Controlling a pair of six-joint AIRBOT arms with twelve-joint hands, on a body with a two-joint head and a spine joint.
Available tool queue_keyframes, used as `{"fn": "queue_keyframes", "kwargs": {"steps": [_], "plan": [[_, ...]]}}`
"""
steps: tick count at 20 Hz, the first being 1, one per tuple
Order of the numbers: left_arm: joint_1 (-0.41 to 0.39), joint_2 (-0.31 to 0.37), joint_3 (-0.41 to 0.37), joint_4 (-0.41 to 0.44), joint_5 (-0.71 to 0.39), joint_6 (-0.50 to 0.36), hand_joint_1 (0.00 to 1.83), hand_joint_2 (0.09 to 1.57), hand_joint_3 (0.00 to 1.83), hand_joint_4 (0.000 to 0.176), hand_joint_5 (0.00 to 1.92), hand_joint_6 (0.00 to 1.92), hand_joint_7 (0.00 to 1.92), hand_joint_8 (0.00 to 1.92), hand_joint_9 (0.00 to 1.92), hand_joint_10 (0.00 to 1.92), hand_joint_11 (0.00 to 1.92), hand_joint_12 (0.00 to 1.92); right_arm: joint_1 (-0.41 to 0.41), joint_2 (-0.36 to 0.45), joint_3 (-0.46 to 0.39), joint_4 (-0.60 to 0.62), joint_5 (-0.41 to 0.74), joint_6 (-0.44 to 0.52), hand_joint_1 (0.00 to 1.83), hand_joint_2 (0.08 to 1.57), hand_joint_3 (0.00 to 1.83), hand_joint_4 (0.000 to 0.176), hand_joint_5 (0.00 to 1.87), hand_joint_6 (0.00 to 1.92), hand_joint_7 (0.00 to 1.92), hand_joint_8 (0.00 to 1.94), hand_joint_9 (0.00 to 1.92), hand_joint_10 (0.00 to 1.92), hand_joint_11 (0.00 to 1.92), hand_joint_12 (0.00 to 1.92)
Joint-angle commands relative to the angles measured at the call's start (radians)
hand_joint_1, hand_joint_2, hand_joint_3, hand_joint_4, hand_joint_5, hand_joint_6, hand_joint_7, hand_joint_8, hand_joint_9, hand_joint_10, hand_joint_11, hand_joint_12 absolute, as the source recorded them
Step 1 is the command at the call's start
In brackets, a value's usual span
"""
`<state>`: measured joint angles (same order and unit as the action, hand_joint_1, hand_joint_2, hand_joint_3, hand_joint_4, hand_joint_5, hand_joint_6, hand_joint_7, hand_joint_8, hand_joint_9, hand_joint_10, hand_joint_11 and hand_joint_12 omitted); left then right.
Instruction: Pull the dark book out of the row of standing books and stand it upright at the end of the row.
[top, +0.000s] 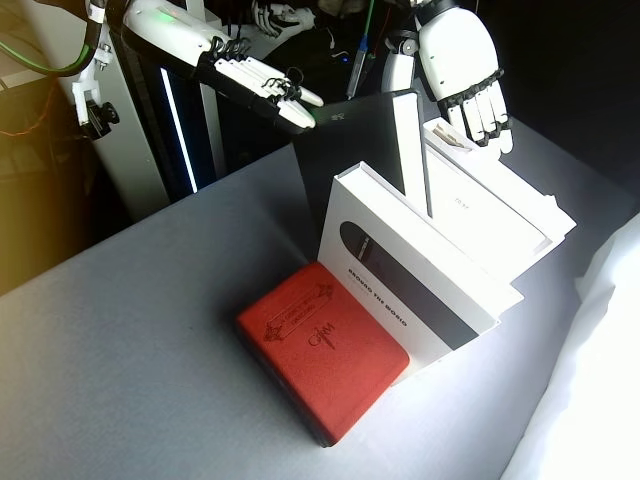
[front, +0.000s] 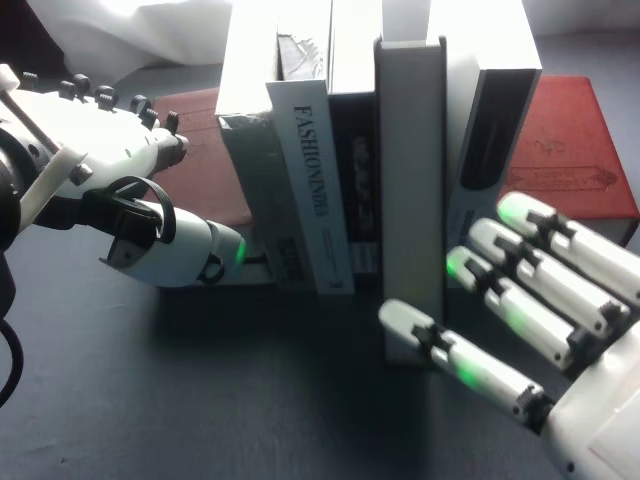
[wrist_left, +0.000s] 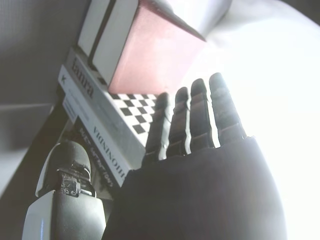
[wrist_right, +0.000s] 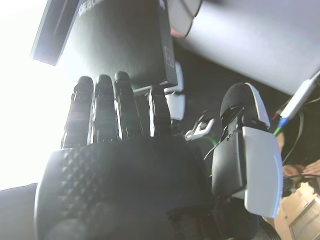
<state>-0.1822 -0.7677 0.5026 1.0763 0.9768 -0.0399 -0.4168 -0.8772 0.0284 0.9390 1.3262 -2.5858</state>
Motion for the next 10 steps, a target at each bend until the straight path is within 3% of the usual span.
{"fn": "queue_keyframes", "kwargs": {"steps": [1, 10], "plan": [[-0.010, 0.016, -0.004, 0.079, -0.007, 0.006, 0.00, 1.19, 0.00, 0.000, 0.09, 0.00, 0.02, 0.00, 0.00, 0.00, 0.00, 0.00, -0.002, 0.007, -0.005, -0.029, 0.057, -0.013, 0.00, 1.14, 0.00, 0.000, 0.03, 0.00, 0.01, 0.00, 0.00, 0.00, 0.00, 0.00], [-0.009, 0.017, -0.004, 0.083, -0.010, 0.006, 0.00, 1.19, 0.00, 0.000, 0.07, 0.00, 0.01, 0.00, 0.00, 0.00, 0.00, 0.00, -0.068, 0.007, -0.006, -0.029, 0.012, -0.017, 0.00, 1.16, 0.01, 0.000, 0.07, 0.02, 0.05, 0.02, 0.01, 0.00, 0.00, 0.00]]}}
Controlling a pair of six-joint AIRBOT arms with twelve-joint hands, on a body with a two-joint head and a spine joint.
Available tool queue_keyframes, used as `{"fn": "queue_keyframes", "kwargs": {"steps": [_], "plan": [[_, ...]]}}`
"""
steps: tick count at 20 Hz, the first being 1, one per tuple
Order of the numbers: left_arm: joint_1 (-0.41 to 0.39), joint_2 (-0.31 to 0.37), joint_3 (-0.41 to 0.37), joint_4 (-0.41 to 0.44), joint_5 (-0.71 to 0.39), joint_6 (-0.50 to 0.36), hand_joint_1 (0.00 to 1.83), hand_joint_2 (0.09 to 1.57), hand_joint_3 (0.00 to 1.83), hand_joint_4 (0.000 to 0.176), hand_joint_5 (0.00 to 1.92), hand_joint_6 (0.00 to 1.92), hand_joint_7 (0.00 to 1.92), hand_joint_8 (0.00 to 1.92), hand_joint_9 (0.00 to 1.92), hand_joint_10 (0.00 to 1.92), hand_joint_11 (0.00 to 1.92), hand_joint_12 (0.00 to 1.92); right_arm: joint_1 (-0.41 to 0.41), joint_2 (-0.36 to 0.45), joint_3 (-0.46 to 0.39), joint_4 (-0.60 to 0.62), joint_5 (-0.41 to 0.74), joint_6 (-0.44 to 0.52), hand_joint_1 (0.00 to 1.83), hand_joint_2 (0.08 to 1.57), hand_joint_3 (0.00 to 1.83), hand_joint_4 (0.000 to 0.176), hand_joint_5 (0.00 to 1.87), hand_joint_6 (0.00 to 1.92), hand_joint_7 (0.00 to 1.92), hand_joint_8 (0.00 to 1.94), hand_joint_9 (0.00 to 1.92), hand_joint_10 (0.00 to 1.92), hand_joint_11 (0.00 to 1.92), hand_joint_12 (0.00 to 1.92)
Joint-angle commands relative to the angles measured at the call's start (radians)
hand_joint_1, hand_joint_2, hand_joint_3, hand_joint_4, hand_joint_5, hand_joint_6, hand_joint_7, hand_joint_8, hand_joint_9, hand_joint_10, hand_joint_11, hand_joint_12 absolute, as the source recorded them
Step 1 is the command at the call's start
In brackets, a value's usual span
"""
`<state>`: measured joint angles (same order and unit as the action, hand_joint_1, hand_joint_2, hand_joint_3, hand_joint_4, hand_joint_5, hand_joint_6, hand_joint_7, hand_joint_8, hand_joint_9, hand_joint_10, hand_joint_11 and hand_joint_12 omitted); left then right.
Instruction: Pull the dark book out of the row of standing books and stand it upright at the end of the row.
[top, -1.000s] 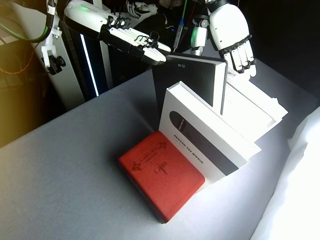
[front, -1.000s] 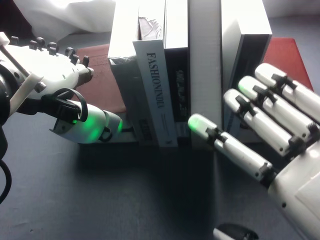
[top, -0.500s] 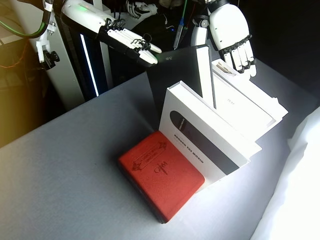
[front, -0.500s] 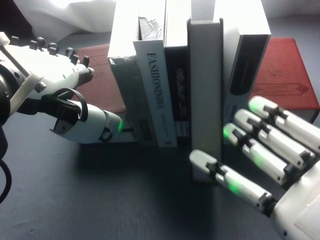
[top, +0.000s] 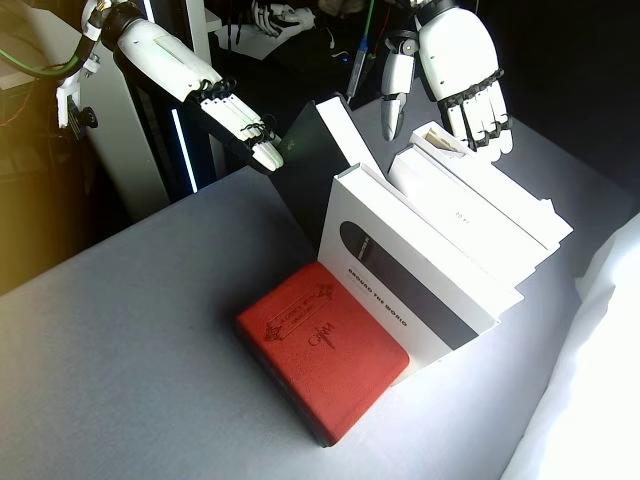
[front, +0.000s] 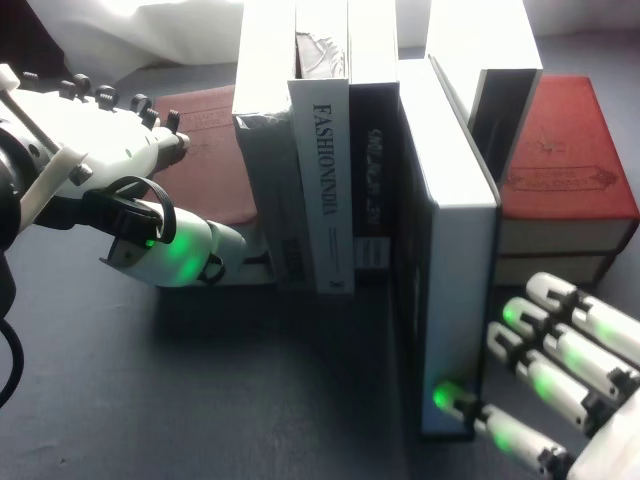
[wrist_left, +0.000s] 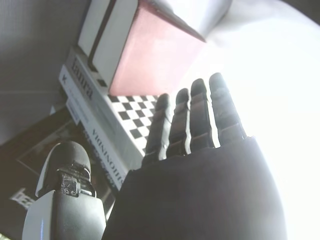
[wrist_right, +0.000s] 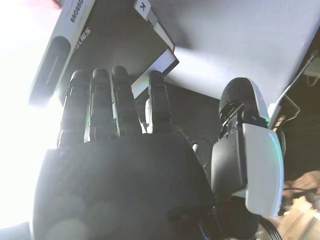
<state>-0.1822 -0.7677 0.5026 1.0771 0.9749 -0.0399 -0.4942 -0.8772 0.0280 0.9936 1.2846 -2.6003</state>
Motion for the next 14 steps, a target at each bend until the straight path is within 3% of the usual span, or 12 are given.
{"fn": "queue_keyframes", "kwargs": {"steps": [1, 8, 14], "plan": [[-0.009, 0.017, -0.004, 0.083, -0.008, 0.006, 0.00, 1.19, 0.00, 0.000, 0.06, 0.00, 0.00, 0.00, 0.00, 0.00, 0.00, 0.00, -0.006, 0.007, -0.005, -0.083, 0.046, -0.004, 0.00, 1.16, 0.01, 0.000, 0.07, 0.02, 0.06, 0.02, 0.01, 0.01, 0.00, 0.00], [-0.008, 0.017, -0.004, 0.084, -0.008, 0.006, 0.00, 1.19, 0.00, 0.000, 0.07, 0.00, 0.01, 0.00, 0.00, 0.00, 0.00, 0.00, -0.031, 0.006, 0.009, -0.078, 0.007, 0.009, 0.00, 1.16, 0.01, 0.000, 0.05, 0.01, 0.04, 0.00, 0.00, 0.00, 0.00, 0.00], [-0.008, 0.017, -0.004, 0.084, -0.008, 0.006, 0.00, 1.19, 0.00, 0.000, 0.06, 0.00, 0.00, 0.00, 0.00, 0.00, 0.00, 0.00, -0.033, 0.006, 0.048, -0.002, -0.050, 0.004, 0.00, 1.16, 0.00, 0.000, 0.08, 0.02, 0.06, 0.01, 0.01, 0.00, 0.00, 0.00]]}}
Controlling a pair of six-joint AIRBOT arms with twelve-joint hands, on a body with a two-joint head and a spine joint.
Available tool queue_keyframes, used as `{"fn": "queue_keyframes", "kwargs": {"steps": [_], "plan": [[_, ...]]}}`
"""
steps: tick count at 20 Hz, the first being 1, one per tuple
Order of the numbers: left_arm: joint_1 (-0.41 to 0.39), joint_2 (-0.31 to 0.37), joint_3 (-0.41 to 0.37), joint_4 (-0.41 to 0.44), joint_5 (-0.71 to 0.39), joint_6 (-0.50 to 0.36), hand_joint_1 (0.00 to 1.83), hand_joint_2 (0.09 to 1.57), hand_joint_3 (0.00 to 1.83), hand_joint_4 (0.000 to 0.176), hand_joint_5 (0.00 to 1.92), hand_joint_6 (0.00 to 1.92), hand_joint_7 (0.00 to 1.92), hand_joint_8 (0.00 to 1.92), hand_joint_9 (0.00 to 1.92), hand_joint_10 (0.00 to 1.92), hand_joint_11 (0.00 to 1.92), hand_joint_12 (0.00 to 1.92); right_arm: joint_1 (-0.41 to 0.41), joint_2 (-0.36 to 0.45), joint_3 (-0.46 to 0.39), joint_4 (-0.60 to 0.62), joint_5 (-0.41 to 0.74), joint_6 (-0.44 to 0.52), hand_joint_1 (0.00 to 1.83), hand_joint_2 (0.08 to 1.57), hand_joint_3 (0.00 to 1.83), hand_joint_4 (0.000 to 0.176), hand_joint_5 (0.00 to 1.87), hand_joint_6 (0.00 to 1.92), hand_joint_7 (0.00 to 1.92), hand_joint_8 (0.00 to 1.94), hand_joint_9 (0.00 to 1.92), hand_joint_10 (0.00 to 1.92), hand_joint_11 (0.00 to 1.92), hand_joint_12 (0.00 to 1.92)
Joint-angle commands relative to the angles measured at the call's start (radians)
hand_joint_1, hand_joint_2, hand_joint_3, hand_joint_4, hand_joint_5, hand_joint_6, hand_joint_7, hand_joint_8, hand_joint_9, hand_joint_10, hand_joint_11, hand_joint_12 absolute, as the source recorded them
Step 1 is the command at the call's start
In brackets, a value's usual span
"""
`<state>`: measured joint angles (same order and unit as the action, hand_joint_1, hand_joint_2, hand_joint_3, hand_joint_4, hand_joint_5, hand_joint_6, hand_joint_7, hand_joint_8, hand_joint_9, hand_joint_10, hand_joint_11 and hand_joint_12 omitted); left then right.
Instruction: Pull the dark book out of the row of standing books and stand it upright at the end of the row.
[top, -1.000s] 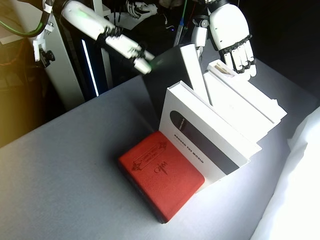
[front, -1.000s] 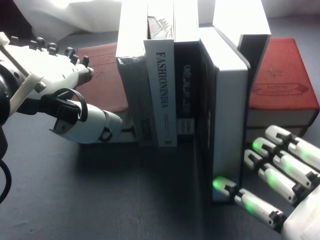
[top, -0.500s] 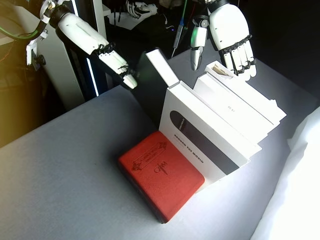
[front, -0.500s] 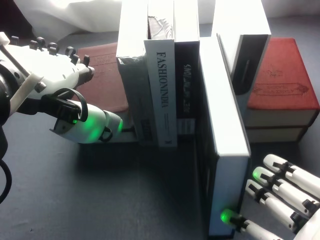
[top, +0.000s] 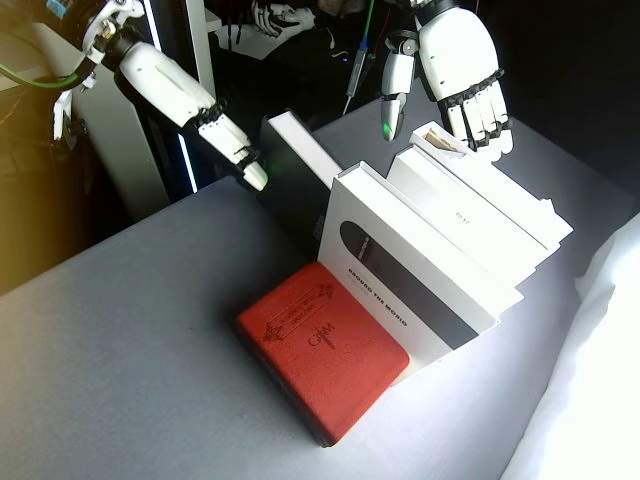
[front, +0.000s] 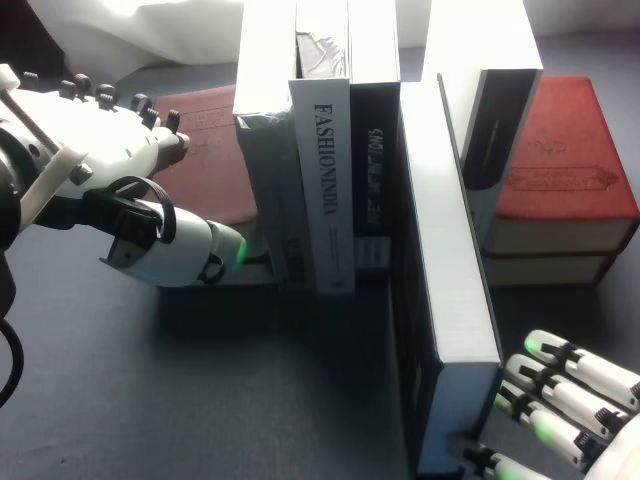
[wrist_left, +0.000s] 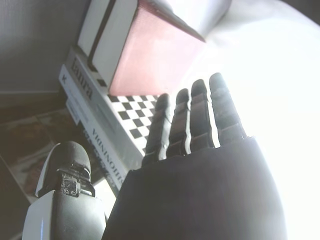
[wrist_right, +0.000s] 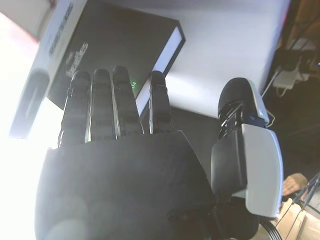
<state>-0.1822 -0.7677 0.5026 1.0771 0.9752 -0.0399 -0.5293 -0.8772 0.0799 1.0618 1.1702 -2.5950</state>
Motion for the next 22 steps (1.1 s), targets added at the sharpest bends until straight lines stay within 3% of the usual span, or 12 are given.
{"fn": "queue_keyframes", "kwargs": {"steps": [1, 15, 22], "plan": [[-0.008, 0.017, -0.004, 0.084, -0.009, 0.006, 0.00, 1.19, 0.00, 0.000, 0.06, 0.00, 0.01, 0.00, 0.00, 0.00, 0.00, 0.00, 0.001, 0.006, -0.003, -0.071, 0.064, -0.002, 0.00, 1.16, 0.00, 0.000, 0.08, 0.02, 0.07, 0.01, 0.01, 0.00, 0.00, 0.00], [-0.008, 0.017, -0.004, 0.083, -0.009, 0.006, 0.00, 1.18, 0.00, 0.000, 0.07, 0.00, 0.02, 0.00, 0.00, 0.00, 0.00, 0.00, -0.014, -0.009, 0.055, -0.071, 0.009, 0.010, 0.00, 1.16, 0.00, 0.000, 0.05, 0.01, 0.05, 0.01, 0.00, 0.00, 0.00, 0.00], [-0.009, 0.017, -0.004, 0.082, -0.009, 0.006, 0.00, 1.19, 0.00, 0.000, 0.07, 0.00, 0.02, 0.00, 0.00, 0.00, 0.00, 0.00, -0.017, -0.007, 0.020, -0.071, -0.019, -0.002, 0.00, 1.17, 0.00, 0.000, 0.04, 0.00, 0.02, 0.00, 0.00, 0.00, 0.00, 0.00]]}}
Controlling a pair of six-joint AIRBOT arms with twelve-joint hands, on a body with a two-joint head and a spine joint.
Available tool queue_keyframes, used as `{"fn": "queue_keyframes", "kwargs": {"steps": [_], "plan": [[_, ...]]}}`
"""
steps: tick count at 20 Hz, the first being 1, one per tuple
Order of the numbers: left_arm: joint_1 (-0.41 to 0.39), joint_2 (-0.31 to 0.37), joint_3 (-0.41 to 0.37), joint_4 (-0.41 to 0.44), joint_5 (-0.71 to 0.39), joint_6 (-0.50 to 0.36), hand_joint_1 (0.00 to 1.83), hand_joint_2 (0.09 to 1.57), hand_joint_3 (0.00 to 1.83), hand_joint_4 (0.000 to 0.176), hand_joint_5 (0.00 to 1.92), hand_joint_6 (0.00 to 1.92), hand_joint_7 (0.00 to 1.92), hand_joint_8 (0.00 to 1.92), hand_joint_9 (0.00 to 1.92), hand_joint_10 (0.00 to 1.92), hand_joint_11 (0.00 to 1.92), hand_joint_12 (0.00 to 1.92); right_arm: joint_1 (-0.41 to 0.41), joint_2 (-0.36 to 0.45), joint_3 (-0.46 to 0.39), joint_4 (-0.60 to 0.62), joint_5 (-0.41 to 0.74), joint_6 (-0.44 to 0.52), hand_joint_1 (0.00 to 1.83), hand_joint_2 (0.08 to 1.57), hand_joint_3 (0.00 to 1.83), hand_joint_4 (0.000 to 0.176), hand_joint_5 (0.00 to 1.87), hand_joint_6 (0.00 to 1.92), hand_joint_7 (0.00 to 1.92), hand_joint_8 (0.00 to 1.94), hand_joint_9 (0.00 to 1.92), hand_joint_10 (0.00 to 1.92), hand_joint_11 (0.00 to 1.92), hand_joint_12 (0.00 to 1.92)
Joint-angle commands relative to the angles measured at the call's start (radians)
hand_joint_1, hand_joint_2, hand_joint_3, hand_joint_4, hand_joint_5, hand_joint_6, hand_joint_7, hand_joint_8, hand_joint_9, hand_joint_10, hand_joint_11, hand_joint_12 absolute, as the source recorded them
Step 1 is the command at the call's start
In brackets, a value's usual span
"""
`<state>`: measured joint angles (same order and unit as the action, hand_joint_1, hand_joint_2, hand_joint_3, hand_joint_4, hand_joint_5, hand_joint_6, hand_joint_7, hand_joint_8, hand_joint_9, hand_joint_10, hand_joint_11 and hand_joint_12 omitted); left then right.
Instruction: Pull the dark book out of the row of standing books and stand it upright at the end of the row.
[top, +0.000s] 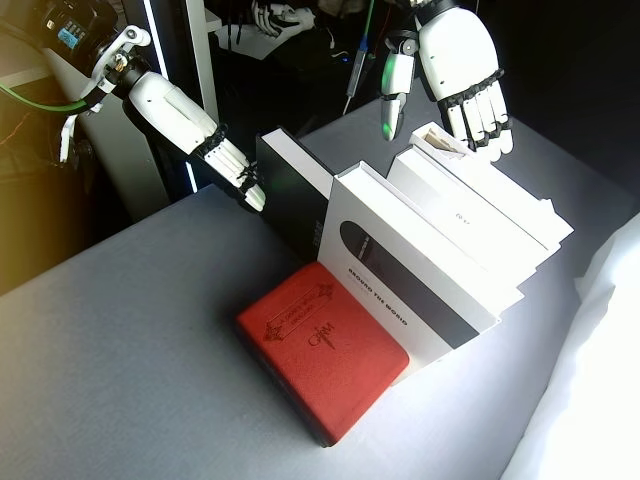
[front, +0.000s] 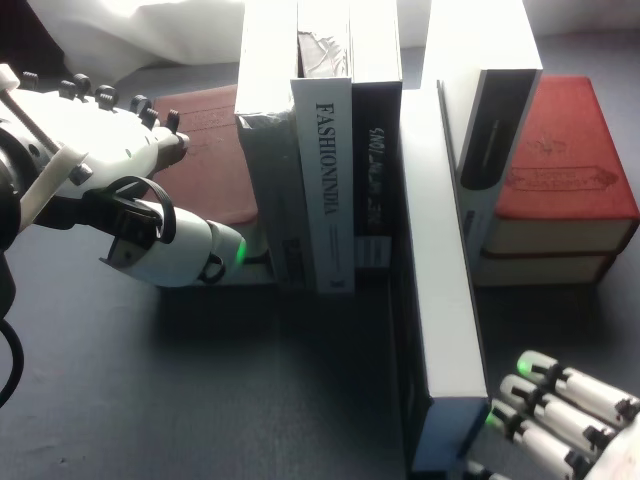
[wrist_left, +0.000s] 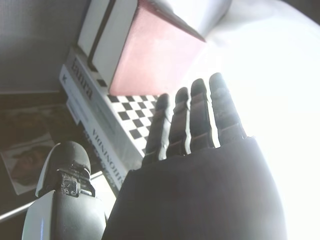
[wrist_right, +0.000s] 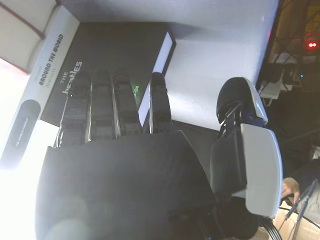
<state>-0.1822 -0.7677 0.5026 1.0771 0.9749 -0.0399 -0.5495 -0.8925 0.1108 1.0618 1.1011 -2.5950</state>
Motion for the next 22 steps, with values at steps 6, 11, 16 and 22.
{"fn": "queue_keyframes", "kwargs": {"steps": [6, 11, 16, 22], "plan": [[-0.009, 0.017, -0.004, 0.081, -0.007, 0.006, 0.00, 1.20, 0.00, 0.000, 0.06, 0.00, 0.01, 0.00, 0.00, 0.00, 0.00, 0.00, 0.006, 0.008, -0.062, -0.083, 0.095, -0.040, 0.00, 1.17, 0.01, 0.000, 0.04, 0.00, 0.03, 0.00, 0.00, 0.00, 0.00, 0.00], [-0.011, 0.016, -0.004, 0.069, -0.008, 0.009, 0.00, 1.20, 0.00, 0.000, 0.06, 0.00, 0.00, 0.00, 0.00, 0.00, 0.00, 0.00, 0.006, 0.008, -0.100, -0.194, 0.131, 0.008, 0.00, 1.16, 0.00, 0.000, 0.04, 0.00, 0.04, 0.01, 0.00, 0.00, 0.00, 0.00], [-0.034, 0.006, -0.002, 0.042, 0.027, -0.006, 0.00, 1.20, 0.00, 0.000, 0.06, 0.00, 0.01, 0.00, 0.00, 0.00, 0.00, 0.00, 0.004, 0.008, -0.115, -0.274, 0.181, 0.010, 0.00, 1.17, 0.00, 0.000, 0.05, 0.00, 0.04, 0.01, 0.00, 0.00, 0.00, 0.00], [-0.027, 0.008, -0.002, 0.051, 0.016, -0.007, 0.00, 1.20, 0.00, 0.000, 0.07, 0.01, 0.01, 0.00, 0.00, 0.00, 0.00, 0.00, 0.012, 0.008, -0.116, -0.340, 0.233, 0.010, 0.00, 1.17, 0.00, 0.000, 0.05, 0.01, 0.04, 0.00, 0.00, 0.00, 0.00, 0.00]]}}
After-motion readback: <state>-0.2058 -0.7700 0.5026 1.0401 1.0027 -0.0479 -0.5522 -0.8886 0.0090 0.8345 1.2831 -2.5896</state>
